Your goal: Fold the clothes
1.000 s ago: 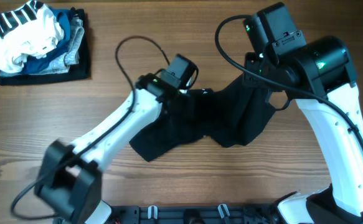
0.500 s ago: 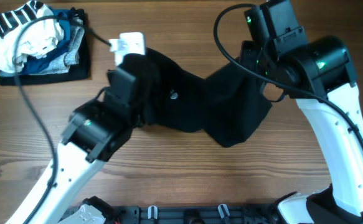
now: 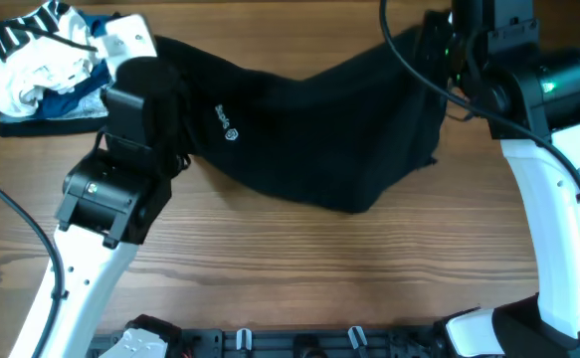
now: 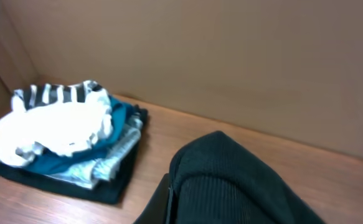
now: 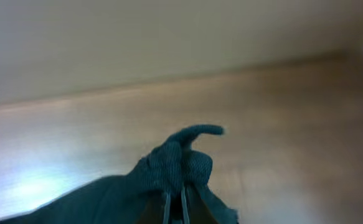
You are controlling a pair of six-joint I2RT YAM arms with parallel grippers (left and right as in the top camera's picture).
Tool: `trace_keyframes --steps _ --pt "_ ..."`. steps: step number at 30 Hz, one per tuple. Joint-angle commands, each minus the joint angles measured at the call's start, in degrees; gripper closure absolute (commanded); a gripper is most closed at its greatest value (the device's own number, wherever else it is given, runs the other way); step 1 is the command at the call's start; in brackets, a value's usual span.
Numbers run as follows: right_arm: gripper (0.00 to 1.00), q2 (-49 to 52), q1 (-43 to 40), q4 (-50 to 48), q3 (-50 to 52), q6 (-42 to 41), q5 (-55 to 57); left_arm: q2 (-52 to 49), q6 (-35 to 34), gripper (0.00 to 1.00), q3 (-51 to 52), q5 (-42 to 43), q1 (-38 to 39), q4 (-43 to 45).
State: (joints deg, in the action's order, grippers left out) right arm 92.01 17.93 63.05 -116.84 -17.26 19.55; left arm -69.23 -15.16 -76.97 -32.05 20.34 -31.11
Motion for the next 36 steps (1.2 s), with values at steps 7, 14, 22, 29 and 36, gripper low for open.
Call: trace_keyframes --steps 7,14,22,29,36 --pt "0.96 4.2 -1.9 -17.1 -1.0 12.8 4.5 -5.6 8.5 0.96 -1.7 0.6 -16.2 14.0" --pt "0.96 11.7 -6.3 -17.1 -1.0 14.5 4.6 -14.7 14.7 0.96 -1.7 0.2 -17.2 28.0" --pt "0.95 11.4 -7.2 -32.8 -1.0 20.9 4.9 -14.3 15.0 0.96 -2.7 -0.6 -17.2 43.0" --pt "0.96 11.7 -7.6 -45.8 -1.0 27.8 4.8 -15.0 20.9 0.96 -2.7 0.9 -18.1 56.2" --pt "0.96 15.3 -8.4 -50.7 -1.0 32.3 4.0 -23.4 25.9 0.96 -2.7 1.8 -19.0 70.6"
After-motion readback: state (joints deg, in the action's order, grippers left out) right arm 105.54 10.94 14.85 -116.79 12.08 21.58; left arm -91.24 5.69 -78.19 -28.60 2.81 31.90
